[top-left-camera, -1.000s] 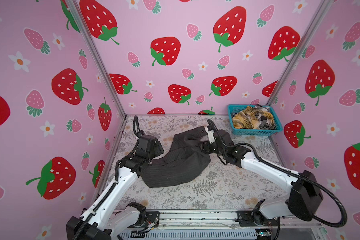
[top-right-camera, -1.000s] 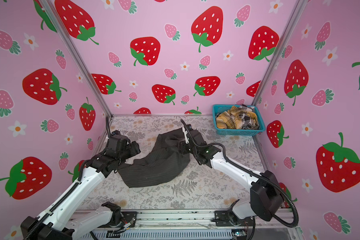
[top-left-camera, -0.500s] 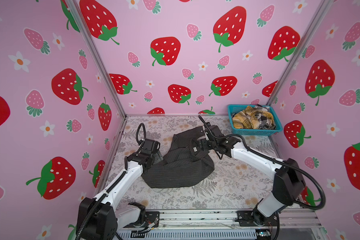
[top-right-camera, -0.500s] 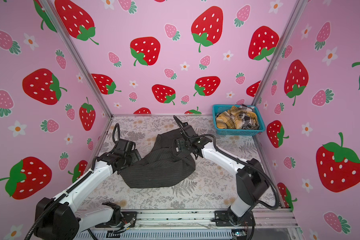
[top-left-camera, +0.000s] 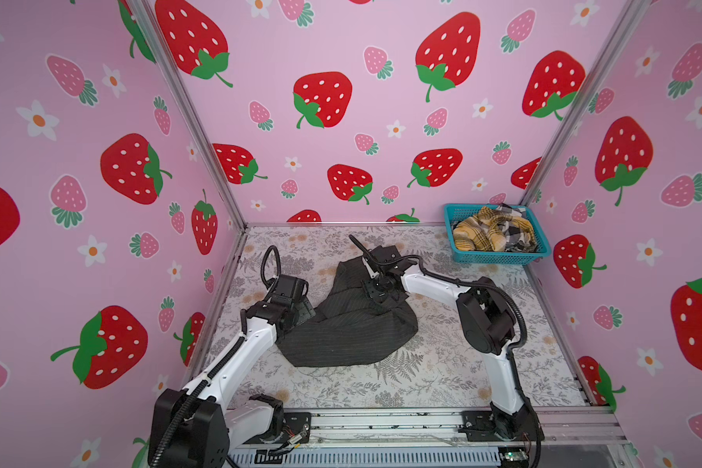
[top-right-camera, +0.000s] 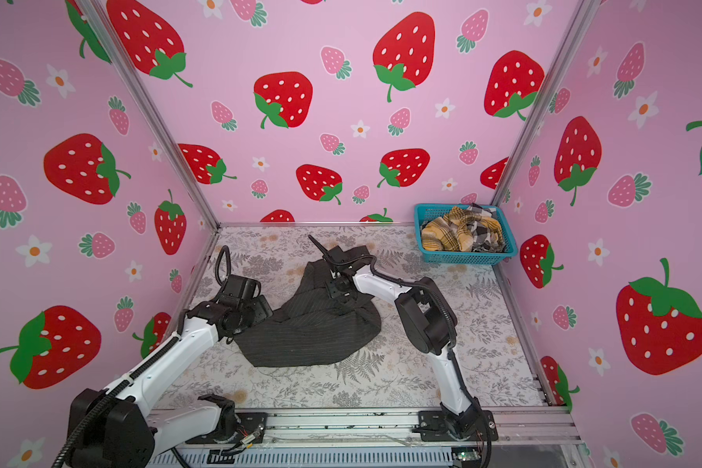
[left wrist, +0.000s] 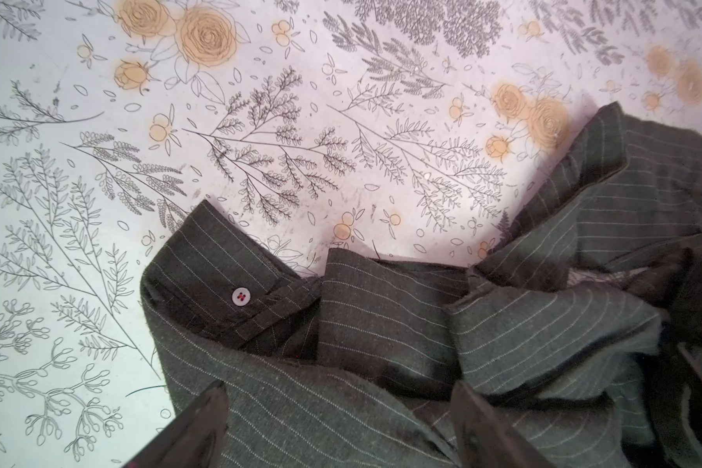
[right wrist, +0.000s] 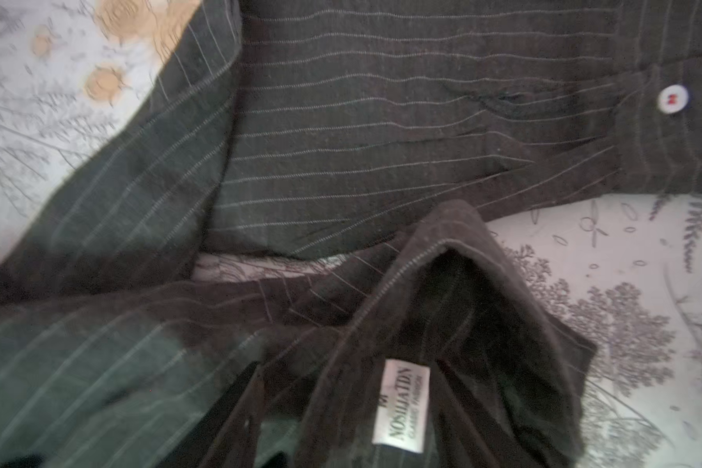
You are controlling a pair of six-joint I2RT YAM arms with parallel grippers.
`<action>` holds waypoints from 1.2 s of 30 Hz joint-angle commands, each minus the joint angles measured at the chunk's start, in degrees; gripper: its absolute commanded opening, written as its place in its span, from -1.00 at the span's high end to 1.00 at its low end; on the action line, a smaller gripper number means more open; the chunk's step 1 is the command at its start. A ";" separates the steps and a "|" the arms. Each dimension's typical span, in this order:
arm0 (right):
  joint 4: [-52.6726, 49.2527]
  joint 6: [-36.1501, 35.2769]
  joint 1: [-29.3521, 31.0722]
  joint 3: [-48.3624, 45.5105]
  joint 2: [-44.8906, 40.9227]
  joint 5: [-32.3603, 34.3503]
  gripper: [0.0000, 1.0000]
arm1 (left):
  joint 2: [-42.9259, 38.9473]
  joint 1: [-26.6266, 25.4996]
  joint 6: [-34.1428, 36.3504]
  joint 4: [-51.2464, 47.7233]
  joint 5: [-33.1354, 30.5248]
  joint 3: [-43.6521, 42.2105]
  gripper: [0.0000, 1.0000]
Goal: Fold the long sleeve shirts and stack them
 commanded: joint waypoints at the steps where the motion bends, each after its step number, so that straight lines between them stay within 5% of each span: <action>1: -2.29 1.18 0.57 5.03 2.95 3.00 0.34 | 1.59 0.50 -1.04 1.75 1.08 0.16 -0.75; 3: -4.87 0.88 0.57 8.22 3.80 6.80 0.76 | 3.14 0.65 -1.27 2.47 1.71 0.92 -0.76; 6: -5.61 -0.50 0.68 9.79 -0.01 9.80 1.00 | 6.21 0.93 -2.69 4.67 4.58 2.24 -0.81; 16: 3.75 -1.65 0.68 -18.69 -28.38 8.87 1.00 | 19.23 -1.06 -9.53 12.16 13.04 11.16 -0.99; 24: -0.01 8.97 -3.08 -39.84 -47.17 21.42 1.00 | 24.23 -5.99 -10.98 12.04 11.80 13.18 -0.99; 36: -2.37 14.33 -12.61 -43.65 -47.88 21.70 1.00 | 38.94 -9.85 -4.77 6.94 5.94 30.26 -1.00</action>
